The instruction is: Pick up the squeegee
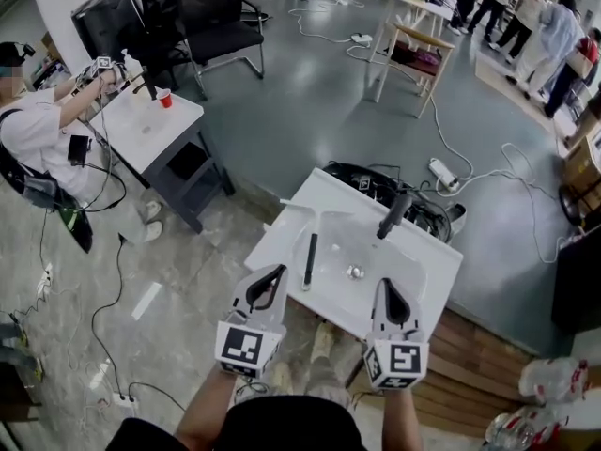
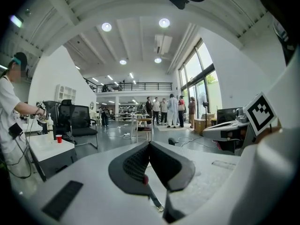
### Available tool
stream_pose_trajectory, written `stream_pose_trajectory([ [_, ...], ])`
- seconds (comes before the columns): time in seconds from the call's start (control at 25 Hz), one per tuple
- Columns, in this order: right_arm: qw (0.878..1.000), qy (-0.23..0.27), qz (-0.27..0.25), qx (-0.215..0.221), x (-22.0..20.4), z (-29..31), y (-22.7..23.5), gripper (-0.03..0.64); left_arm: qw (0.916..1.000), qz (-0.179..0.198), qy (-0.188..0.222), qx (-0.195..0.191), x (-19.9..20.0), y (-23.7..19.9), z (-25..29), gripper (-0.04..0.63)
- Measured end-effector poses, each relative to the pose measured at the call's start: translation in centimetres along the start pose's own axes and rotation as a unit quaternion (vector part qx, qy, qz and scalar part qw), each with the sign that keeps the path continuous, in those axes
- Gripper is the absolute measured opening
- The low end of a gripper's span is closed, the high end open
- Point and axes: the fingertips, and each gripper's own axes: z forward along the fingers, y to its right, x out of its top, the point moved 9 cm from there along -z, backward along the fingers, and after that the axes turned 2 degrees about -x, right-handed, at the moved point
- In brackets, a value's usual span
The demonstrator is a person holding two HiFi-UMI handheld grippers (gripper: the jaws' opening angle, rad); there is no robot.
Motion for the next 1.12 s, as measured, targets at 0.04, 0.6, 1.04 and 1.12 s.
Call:
stream_pose_trajectory([
  [0.04, 1.000, -0.004, 0.001, 0.002, -0.1, 0.6, 0.4, -0.002, 1.0000, -0.001, -0.004, 0.001, -0.2, 0.0, 0.7, 0.002],
  [0.6, 0.998, -0.053, 0.021, 0.039, -3.9, 7.7, 3.6, -0.002, 0.9987, -0.005, -0.049, 0.013, -3.4, -0.7, 9.2, 0.002],
  [1.04, 0.992, -0.097, 0.038, 0.068, -9.3, 12.5, 5.8, -0.002, 0.9949, -0.023, -0.096, 0.019, -8.1, -1.2, 14.5, 0.002],
  [1.12, 0.991, -0.105, 0.041, 0.073, -10.1, 13.1, 6.3, -0.002, 0.9927, -0.035, -0.113, 0.021, -9.2, -1.0, 15.3, 0.002],
])
